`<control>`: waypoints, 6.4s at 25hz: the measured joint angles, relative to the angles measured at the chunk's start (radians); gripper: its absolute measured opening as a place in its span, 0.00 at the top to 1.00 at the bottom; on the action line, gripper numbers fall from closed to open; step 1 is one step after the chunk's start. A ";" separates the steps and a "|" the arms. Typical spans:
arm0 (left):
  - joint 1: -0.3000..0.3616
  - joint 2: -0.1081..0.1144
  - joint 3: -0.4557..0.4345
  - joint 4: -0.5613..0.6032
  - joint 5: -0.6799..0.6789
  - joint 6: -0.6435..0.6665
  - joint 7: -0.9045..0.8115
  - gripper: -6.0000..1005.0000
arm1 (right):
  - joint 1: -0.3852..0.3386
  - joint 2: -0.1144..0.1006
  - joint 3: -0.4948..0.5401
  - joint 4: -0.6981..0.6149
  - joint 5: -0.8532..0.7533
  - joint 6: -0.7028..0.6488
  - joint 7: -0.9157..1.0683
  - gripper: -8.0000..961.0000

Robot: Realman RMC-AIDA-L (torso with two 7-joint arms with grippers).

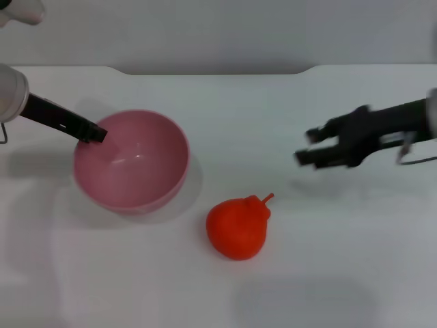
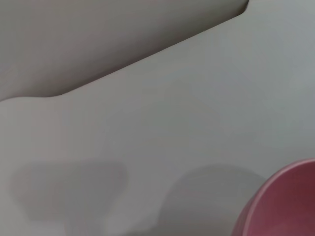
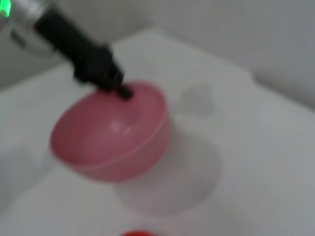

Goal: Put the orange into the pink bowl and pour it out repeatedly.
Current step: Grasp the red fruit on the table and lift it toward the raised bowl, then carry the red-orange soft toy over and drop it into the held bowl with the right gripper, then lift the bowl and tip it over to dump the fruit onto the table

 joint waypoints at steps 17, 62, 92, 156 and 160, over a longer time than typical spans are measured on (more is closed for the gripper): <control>-0.007 -0.031 0.010 0.005 0.001 -0.005 -0.001 0.86 | 0.117 0.039 -0.313 0.107 0.011 0.160 -0.038 0.43; 0.005 -0.055 0.013 0.014 0.000 0.002 0.009 0.86 | -0.002 0.032 -0.438 0.007 0.204 0.133 -0.031 0.93; -0.001 -0.098 0.114 0.017 -0.016 0.051 0.015 0.85 | -0.101 0.036 -0.403 -0.281 0.383 0.123 -0.074 0.94; 0.488 -0.109 1.465 0.106 -0.617 -2.451 0.704 0.84 | -0.386 0.036 -0.262 0.770 2.288 -0.432 -1.144 0.44; 0.493 -0.110 1.523 0.089 -0.564 -2.552 0.704 0.84 | -0.379 0.036 -0.264 0.771 2.286 -0.432 -1.142 0.44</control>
